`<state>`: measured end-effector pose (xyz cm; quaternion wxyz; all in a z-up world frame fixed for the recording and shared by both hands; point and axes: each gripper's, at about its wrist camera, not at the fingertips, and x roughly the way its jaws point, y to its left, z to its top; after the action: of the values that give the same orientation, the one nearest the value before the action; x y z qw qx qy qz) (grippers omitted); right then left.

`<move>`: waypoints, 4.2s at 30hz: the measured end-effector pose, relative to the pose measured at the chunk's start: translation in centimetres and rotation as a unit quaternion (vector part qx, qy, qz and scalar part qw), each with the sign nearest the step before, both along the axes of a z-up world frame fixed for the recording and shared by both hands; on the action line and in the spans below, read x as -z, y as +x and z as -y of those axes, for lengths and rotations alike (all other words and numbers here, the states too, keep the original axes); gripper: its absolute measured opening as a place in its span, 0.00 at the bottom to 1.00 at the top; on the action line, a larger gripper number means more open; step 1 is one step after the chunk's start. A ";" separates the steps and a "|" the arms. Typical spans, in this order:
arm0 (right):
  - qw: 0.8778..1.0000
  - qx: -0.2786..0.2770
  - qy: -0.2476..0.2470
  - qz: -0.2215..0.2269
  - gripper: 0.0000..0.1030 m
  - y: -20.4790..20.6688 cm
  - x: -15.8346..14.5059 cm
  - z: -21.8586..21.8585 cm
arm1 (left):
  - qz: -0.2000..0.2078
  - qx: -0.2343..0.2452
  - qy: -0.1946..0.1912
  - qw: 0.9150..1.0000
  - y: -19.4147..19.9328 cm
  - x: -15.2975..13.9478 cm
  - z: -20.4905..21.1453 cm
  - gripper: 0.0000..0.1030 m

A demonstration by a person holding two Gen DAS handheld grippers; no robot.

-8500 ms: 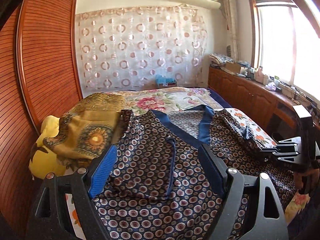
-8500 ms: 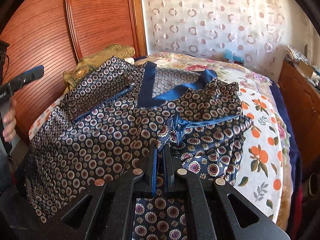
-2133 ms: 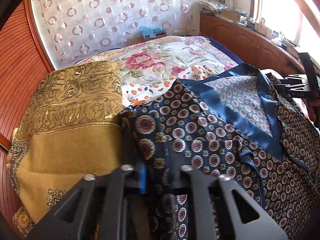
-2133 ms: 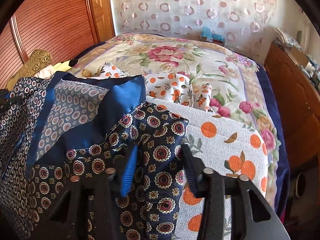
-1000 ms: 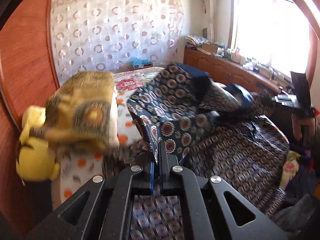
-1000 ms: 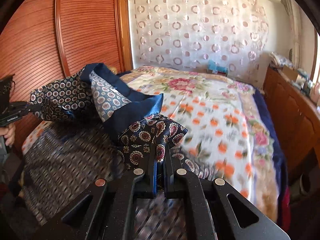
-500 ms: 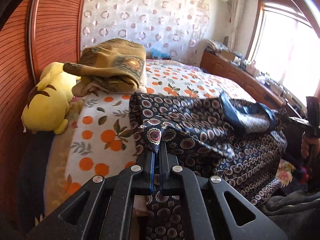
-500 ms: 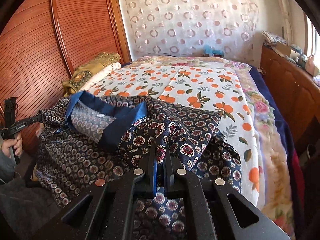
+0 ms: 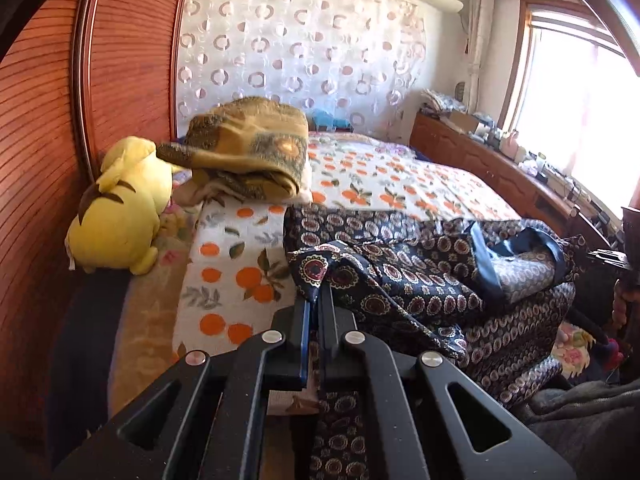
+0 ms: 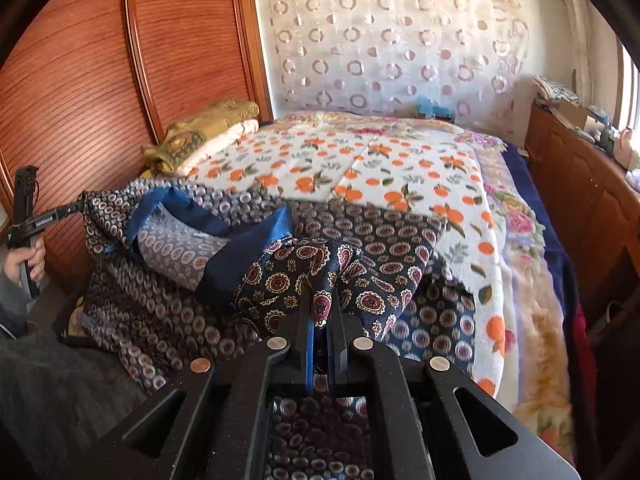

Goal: Fold small clothes

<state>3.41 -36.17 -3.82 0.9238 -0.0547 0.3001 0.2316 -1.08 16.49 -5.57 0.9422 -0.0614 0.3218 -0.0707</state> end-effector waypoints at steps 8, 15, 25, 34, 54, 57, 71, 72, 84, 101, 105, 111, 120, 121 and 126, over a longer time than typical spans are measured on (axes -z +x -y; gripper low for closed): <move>0.998 0.016 0.001 -0.056 0.04 1.7 3.3 0.4 | -0.040 0.009 0.001 0.999 0.5 2.7 0.6 0.04; 0.998 0.025 0.002 -0.058 0.07 2.4 2.6 0.5 | -0.023 -0.002 0.011 1.000 0.2 1.4 0.2 0.36; 0.999 0.032 0.013 0.004 0.25 0.6 -1.3 0.9 | 0.017 -0.005 0.012 1.000 2.2 -1.6 0.9 0.65; 1.000 -0.010 0.020 -0.002 0.42 4.7 0.0 -3.3 | -0.001 0.034 0.009 0.999 5.5 -1.0 4.3 0.65; 0.986 -0.128 -0.019 -0.100 0.05 8.1 1.7 -9.5 | -0.025 0.084 0.014 0.996 9.3 -0.6 9.1 0.65; 0.986 -0.137 -0.020 -0.098 0.05 6.1 0.9 -9.0 | -0.028 0.085 0.027 0.996 11.2 -1.1 9.3 0.65; 0.990 -0.133 -0.022 -0.036 0.07 1.3 -3.6 -5.6 | -0.106 0.130 0.049 0.985 12.6 2.3 11.5 0.65; 0.991 -0.131 -0.023 -0.031 0.08 1.4 -3.9 -5.7 | -0.110 0.137 0.054 0.983 11.9 2.5 11.6 0.65; 0.996 -0.080 -0.031 -0.004 0.20 2.1 -3.9 -4.6 | -0.140 0.162 0.059 0.975 4.2 4.5 11.0 0.65; 0.994 -0.063 -0.038 -0.079 0.25 6.3 2.5 -7.1 | -0.137 0.136 0.035 0.981 -0.1 3.7 8.5 0.65; 0.989 -0.105 -0.036 -0.100 0.25 4.7 4.3 -9.7 | -0.110 0.130 0.024 0.985 -0.3 2.2 8.1 0.65; 0.983 -0.136 -0.027 -0.121 0.25 1.3 5.0 -10.6 | -0.057 0.113 0.018 0.992 0.5 -0.7 7.5 0.69; 0.994 -0.071 -0.028 -0.072 0.29 2.5 2.2 -7.7 | -0.035 0.076 0.044 0.996 4.8 -1.2 6.8 0.78; 0.996 -0.063 -0.030 -0.064 0.32 2.9 1.9 -7.4 | -0.037 0.074 0.047 0.995 5.2 -1.0 6.9 0.78; 0.998 -0.029 -0.030 -0.039 0.37 4.1 1.0 -6.0 | -0.046 0.060 0.060 0.995 6.8 0.3 6.6 0.78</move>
<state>7.49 -30.15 -4.83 0.9022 -0.0822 0.3413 0.2507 5.67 9.84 -5.83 0.9224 0.0116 0.3717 -0.1043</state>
